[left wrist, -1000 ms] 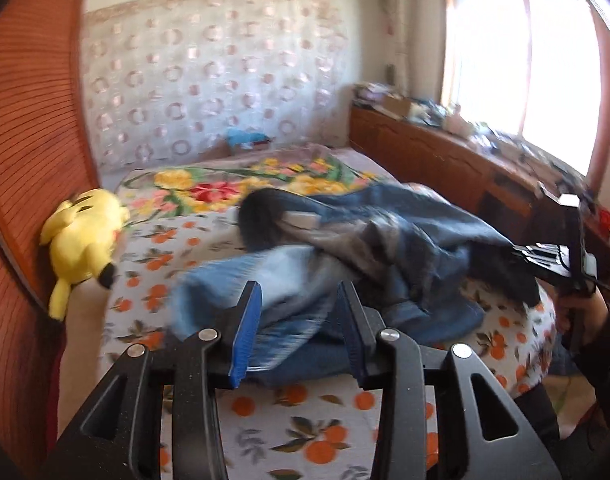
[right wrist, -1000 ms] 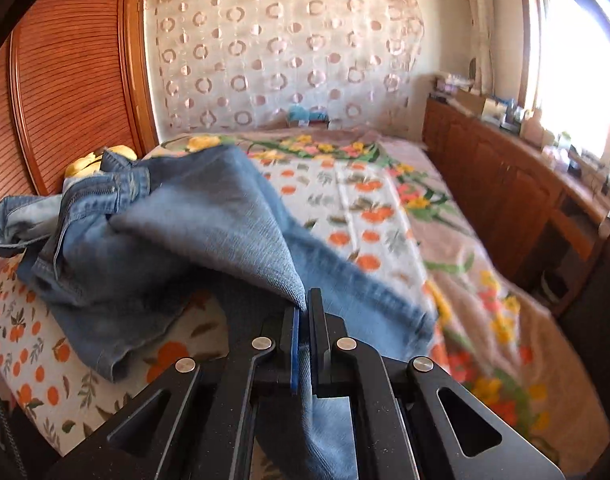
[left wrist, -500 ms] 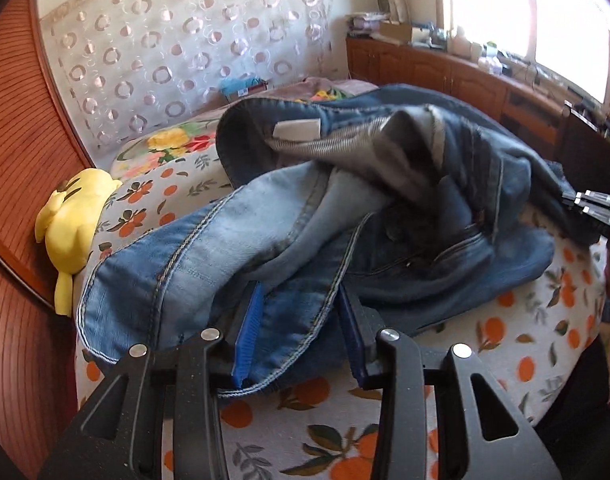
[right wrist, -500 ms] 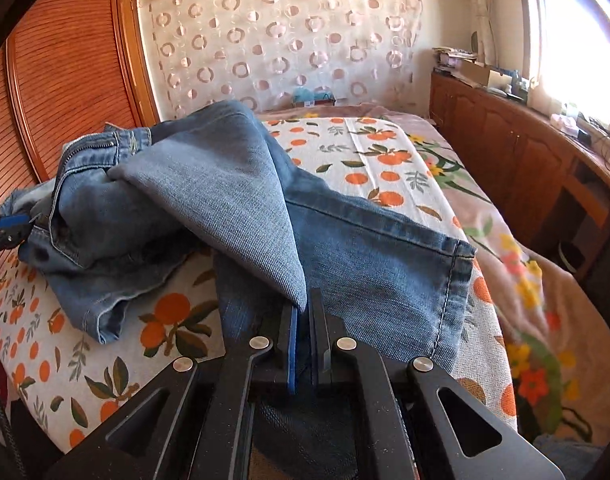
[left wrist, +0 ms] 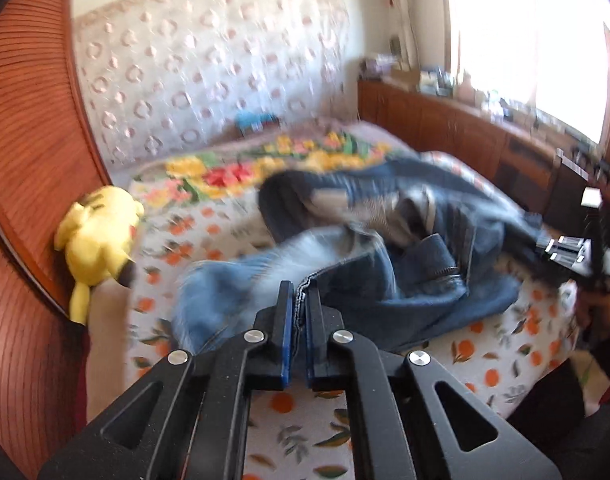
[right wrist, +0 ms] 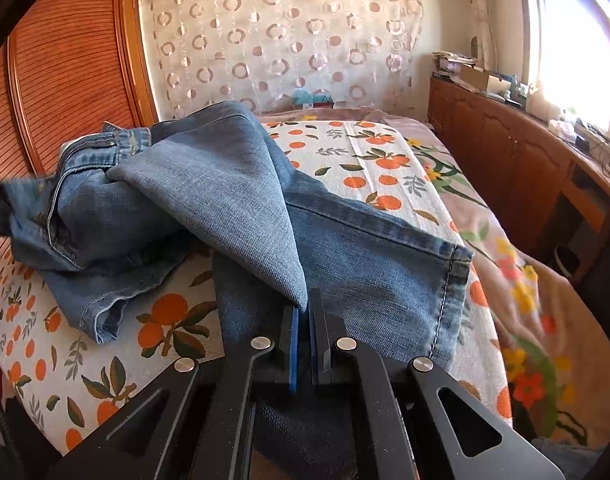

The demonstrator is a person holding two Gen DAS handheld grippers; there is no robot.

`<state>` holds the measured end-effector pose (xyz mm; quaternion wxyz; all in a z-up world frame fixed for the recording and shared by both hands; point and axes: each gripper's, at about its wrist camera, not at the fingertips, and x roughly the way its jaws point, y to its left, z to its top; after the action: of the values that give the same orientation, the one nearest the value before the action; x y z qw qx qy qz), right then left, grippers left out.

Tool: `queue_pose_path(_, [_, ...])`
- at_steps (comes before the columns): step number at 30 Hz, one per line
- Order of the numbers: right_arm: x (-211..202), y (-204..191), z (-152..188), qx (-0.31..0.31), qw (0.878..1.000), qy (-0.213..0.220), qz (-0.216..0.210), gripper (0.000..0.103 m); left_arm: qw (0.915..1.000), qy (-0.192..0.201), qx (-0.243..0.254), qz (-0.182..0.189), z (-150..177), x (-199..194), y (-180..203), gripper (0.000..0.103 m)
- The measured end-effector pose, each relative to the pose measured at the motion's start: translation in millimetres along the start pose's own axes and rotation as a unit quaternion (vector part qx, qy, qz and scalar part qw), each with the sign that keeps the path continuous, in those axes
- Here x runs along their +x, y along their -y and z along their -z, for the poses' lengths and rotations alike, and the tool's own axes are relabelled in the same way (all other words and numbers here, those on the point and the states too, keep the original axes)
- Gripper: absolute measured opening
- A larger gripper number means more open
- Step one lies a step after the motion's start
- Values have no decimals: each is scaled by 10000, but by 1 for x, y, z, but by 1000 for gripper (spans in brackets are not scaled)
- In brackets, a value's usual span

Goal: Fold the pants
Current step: 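Lay the jeans flat, pulling the hem with the right gripper away from the left gripper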

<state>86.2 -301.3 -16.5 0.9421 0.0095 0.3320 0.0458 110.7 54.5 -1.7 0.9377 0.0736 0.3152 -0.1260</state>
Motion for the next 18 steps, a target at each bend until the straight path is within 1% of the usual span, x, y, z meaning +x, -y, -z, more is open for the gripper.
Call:
queue_pose_path(1, [-4,1,-4,-38,10000,45,11,3,9999,106,-57,-1,-1,-13,-6,6])
queue_pose_path(4, [-19,4,-23,-217,9990,324,218,3,9990,340,-283,57,3,-45,-24,6])
queue_pose_path(6, [-30,8,-38,-255,9983,478,233,3,9981,424,-451,79,12,-58,-35,6])
queue_pose_path(8, [-40,10,-53,-370,9964,676,366,3,9969,484,-615,62,24,-68,-42,6])
queue_pose_path(10, [-50,11,-70,-445,9949,839,341,3,9951,590,-795,38,32,-79,-47,6])
queue_pose_path(12, [-59,7,-86,-522,9932,986,322,3,9940,711,-836,5,31,-90,-48,6])
queue_pose_path(15, [-67,-7,-106,-753,9894,1197,322,3,9923,909,-820,-173,21,-100,-53,6])
queue_pose_path(18, [-59,-22,-119,-949,9871,1230,383,3,9913,917,-906,-278,16,-96,-61,6])
